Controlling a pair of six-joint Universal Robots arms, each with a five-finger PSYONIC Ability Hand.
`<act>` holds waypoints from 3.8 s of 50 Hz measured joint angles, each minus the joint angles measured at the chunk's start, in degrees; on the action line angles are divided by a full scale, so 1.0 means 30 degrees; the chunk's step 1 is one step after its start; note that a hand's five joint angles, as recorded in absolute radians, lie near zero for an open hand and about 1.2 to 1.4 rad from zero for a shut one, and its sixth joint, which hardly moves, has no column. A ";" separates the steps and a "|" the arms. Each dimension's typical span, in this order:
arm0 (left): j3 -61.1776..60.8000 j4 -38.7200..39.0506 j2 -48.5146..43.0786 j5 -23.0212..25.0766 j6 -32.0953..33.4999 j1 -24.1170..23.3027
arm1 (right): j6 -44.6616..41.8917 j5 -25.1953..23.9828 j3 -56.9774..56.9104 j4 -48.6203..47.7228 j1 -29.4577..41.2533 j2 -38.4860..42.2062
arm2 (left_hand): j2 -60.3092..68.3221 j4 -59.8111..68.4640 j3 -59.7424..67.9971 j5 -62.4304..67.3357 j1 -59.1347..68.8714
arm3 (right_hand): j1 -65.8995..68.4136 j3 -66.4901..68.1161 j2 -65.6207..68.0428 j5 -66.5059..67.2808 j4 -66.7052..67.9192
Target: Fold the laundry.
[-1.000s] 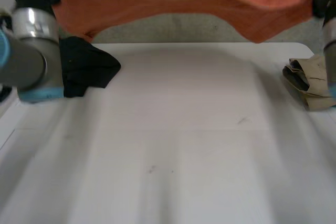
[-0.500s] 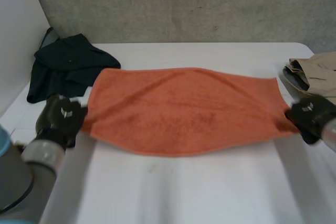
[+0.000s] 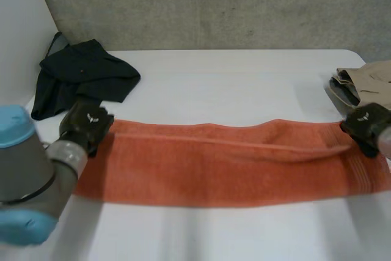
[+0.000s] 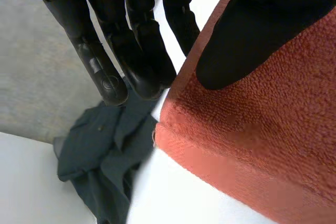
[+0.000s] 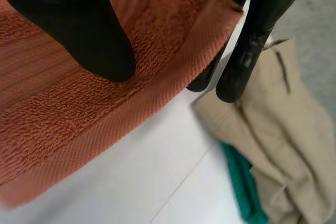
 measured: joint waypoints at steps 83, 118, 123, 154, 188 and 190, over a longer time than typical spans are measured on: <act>0.1243 0.2619 -0.0966 -0.2255 -0.5083 -0.2737 | -0.0286 -0.2476 0.2991 -0.6123 -0.3891 -0.2460 | -1.9036 -1.9073 -1.8787 -1.8462 -1.7364 | -0.0255 0.0044 0.0064 -0.0145 0.0008; 0.1053 0.2569 0.0984 -0.2176 -0.7308 -0.4364 | 0.8552 -0.1829 0.0424 -0.7763 1.2621 0.0574 | -1.9036 -1.9073 -1.8787 -1.8462 -1.7364 | -1.5081 -1.8496 -1.8175 -1.7714 -1.8148; 0.1552 0.2456 0.0753 -0.1766 -0.8168 -0.5844 | 1.1528 -0.1621 0.2412 -0.6340 1.0568 -0.1231 | -1.9036 -1.9073 -1.8787 -1.8462 -1.7364 | -1.5081 -1.8496 -1.8175 -1.7713 -1.8148; 0.1081 0.1501 0.1360 -0.1552 -0.8418 -0.5302 | 0.2583 0.1838 -0.0488 -0.5851 1.4203 0.0939 | -1.9036 -1.9073 -1.8787 -1.8464 -1.7364 | -0.0258 -0.0082 0.0066 -0.0150 0.0020; 0.7450 -0.0892 -0.3586 -0.1898 -1.0546 -0.9495 | 1.8753 -0.1871 0.0775 -0.3176 0.7406 -0.2142 | -1.9036 -1.9071 -1.8786 -1.8462 -1.7362 | -1.5116 -1.8511 -1.8200 -1.7704 -1.8200; 0.8453 -0.1948 -0.4638 -0.2456 -1.0593 -0.9800 | 1.8627 -0.1862 0.0101 -0.2649 0.7430 -0.1353 | -1.9034 -1.9071 -1.8786 -1.8461 -1.7362 | -1.5116 -1.8509 -1.8200 -1.7704 -1.8200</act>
